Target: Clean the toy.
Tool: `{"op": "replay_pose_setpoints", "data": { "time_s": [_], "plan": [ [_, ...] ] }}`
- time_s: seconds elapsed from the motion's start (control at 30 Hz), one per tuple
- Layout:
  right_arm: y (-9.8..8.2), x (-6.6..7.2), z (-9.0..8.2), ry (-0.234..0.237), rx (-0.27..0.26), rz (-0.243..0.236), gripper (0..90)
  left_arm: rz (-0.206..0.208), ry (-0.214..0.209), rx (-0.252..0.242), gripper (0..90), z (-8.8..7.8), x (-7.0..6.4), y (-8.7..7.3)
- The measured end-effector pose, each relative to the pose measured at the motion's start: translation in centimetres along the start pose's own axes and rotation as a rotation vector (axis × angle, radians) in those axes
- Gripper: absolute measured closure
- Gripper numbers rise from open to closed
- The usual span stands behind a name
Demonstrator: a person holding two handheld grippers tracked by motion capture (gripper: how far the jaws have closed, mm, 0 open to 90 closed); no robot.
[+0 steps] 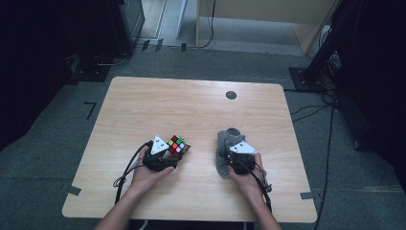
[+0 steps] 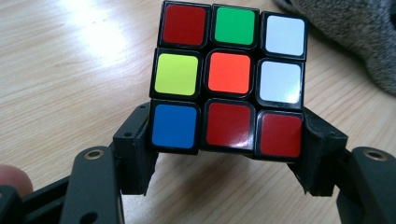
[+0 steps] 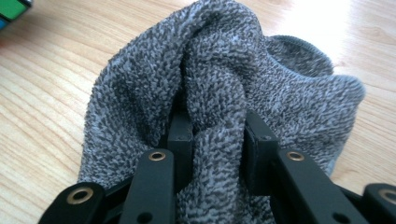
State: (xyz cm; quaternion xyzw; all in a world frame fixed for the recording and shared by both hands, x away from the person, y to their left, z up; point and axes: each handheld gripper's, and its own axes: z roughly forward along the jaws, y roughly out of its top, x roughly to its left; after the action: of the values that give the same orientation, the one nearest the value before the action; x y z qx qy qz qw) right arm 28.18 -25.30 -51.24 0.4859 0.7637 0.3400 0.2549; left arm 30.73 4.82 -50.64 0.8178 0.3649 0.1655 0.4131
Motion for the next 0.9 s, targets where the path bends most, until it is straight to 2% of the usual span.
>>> {"op": "replay_pose_setpoints", "data": {
  "time_s": [0.07,0.2,0.33,0.5,0.6,0.67,0.8,0.9],
  "plan": [
    [0.0,0.1,0.1,0.002,-0.001,-0.002,68.9,0.006,0.009,0.008,33.3,0.2,-0.2,0.0],
    [-0.1,-0.1,0.1,0.020,-0.008,0.019,66.6,-0.009,0.012,0.009,33.1,0.2,0.0,0.0],
    [-0.1,-0.3,0.0,0.055,-0.025,0.058,58.8,0.003,0.018,0.019,32.7,0.3,0.0,-0.1],
    [0.0,-0.1,-0.1,0.045,-0.026,0.046,52.5,0.006,0.017,0.029,32.5,0.3,0.0,-0.1],
    [-0.1,-0.1,-0.2,0.040,-0.018,0.050,63.4,0.008,0.021,0.036,33.1,0.4,-0.1,-0.1],
    [-0.1,-0.1,0.0,0.030,-0.009,0.061,70.7,-0.007,0.022,0.037,33.2,0.5,-0.2,-0.1],
    [-0.1,-0.1,0.4,0.041,-0.012,0.105,72.4,-0.039,0.041,0.041,32.8,1.0,-0.5,0.2],
    [-0.1,0.3,0.8,0.032,-0.015,0.098,73.1,-0.046,0.046,0.036,32.7,1.4,-0.8,0.4]
  ]
}}
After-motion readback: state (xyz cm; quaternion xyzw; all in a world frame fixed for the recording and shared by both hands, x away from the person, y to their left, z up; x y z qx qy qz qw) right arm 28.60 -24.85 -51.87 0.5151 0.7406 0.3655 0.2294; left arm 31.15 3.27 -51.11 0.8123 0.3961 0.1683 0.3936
